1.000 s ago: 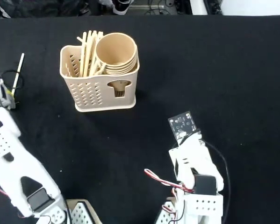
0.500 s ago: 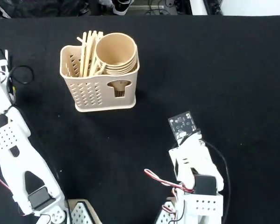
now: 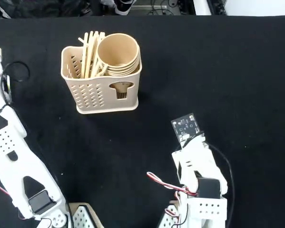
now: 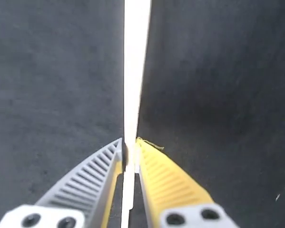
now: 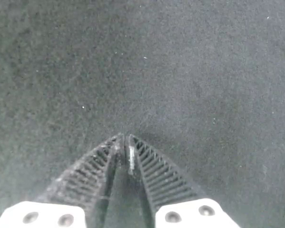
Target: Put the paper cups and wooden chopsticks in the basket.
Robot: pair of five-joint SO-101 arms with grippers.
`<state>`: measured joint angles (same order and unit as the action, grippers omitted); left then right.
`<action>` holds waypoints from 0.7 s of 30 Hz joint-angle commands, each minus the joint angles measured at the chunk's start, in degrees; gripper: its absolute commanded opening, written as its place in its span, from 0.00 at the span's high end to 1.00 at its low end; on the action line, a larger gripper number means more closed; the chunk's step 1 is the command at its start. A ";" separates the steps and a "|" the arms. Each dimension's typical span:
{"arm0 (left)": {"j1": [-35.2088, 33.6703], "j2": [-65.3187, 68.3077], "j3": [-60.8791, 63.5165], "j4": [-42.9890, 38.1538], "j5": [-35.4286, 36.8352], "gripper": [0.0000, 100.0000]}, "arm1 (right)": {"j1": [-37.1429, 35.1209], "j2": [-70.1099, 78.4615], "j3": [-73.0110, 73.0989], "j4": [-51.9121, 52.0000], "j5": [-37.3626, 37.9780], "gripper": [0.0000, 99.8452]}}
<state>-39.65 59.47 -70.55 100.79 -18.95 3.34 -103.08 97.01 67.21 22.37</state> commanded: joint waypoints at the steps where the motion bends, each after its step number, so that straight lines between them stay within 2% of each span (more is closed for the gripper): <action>1: -0.66 -1.49 2.24 -1.32 -5.10 0.97 | -0.70 -3.82 -0.48 0.26 0.18 0.99; 5: -0.92 3.96 0.92 -1.76 -5.80 0.97 | -0.70 -3.82 -0.48 0.26 0.18 0.99; 11: -2.59 10.37 -7.69 -1.41 -5.63 0.97 | -0.70 -3.82 -0.48 0.26 0.18 0.99; 17: -3.82 16.18 -12.09 -1.32 -5.63 0.85 | -0.70 -3.82 -0.48 0.26 0.18 0.99; 21: -3.74 19.69 -13.41 -1.32 -5.63 0.85 | -0.70 -3.82 -0.48 0.26 0.18 0.99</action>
<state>-43.34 77.05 -83.12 99.74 -24.40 3.34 -103.08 97.01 67.21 22.37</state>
